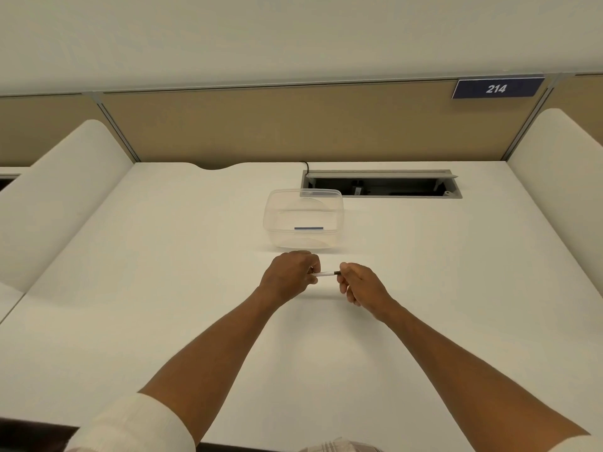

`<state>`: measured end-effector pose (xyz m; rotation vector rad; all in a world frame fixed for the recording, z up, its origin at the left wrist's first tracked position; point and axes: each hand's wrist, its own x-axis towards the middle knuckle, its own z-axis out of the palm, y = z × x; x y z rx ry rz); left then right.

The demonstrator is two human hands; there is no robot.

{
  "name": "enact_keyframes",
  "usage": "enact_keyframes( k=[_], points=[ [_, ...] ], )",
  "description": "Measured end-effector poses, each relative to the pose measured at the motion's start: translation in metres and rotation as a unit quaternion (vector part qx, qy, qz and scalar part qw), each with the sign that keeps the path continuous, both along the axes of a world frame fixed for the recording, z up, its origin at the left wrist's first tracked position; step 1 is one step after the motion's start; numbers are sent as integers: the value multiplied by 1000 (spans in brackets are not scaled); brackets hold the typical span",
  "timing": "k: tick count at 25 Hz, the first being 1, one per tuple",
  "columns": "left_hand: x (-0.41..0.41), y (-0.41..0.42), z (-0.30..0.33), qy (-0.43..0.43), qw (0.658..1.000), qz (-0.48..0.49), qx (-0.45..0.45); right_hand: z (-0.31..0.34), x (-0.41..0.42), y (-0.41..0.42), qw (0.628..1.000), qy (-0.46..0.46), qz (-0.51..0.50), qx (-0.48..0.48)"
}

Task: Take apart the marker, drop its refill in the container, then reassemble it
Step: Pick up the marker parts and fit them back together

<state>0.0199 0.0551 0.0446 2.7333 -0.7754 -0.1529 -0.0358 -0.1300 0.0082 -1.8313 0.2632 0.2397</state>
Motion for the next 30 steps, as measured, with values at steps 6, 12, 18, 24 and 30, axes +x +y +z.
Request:
enact_keyframes(
  k=[6, 12, 18, 24, 30],
  points=[
    [-1, -2, 1, 10, 1000, -6, 1, -3, 1, -5, 988, -73, 45, -126],
    [-4, -6, 1, 13, 1000, -20, -4, -4, 3, 0, 986, -44, 48, -155],
    [0, -5, 0, 9, 1000, -8, 3, -7, 0, -4, 996, -50, 16, -71],
    [-1, -5, -1, -5, 1000, -12, -10, -8, 3, 1, 982, -86, 22, -164],
    [-1, -5, -2, -6, 1000, -14, -6, -5, 3, 5, 999, 12, -23, -24]
  ],
)
